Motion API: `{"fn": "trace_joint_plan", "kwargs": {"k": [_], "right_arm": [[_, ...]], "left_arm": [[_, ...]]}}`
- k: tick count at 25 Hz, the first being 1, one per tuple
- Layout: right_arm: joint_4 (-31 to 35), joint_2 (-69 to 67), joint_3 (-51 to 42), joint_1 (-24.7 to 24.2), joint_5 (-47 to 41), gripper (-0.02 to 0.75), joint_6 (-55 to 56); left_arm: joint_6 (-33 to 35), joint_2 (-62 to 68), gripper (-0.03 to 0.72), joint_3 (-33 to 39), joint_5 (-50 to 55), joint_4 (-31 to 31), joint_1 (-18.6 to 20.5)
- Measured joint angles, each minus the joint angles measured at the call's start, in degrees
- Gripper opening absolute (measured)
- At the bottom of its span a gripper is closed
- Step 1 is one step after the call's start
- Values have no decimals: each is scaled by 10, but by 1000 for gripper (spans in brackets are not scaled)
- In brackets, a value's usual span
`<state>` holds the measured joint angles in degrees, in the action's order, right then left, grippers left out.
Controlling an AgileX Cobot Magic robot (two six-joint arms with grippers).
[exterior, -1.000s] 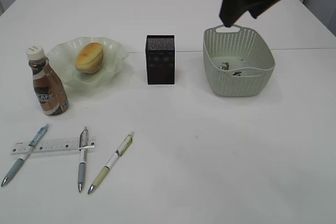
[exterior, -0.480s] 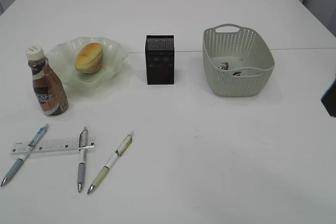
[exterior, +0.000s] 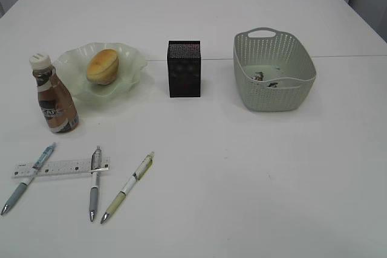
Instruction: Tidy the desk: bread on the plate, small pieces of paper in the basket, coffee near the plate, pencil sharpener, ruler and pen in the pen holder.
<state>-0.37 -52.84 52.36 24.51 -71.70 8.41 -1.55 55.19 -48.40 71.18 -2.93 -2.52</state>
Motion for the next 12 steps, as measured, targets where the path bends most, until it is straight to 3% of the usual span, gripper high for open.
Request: {"fn": "trace_joint_plan", "kwargs": {"k": [8, 12], "right_arm": [[13, 30, -5, 0, 0, 428, 1], [13, 33, -5, 0, 0, 428, 1]], "left_arm": [[-12, 89, 342, -148, 0, 1, 0], [-44, 129, 342, -181, 0, -8, 0]]}}
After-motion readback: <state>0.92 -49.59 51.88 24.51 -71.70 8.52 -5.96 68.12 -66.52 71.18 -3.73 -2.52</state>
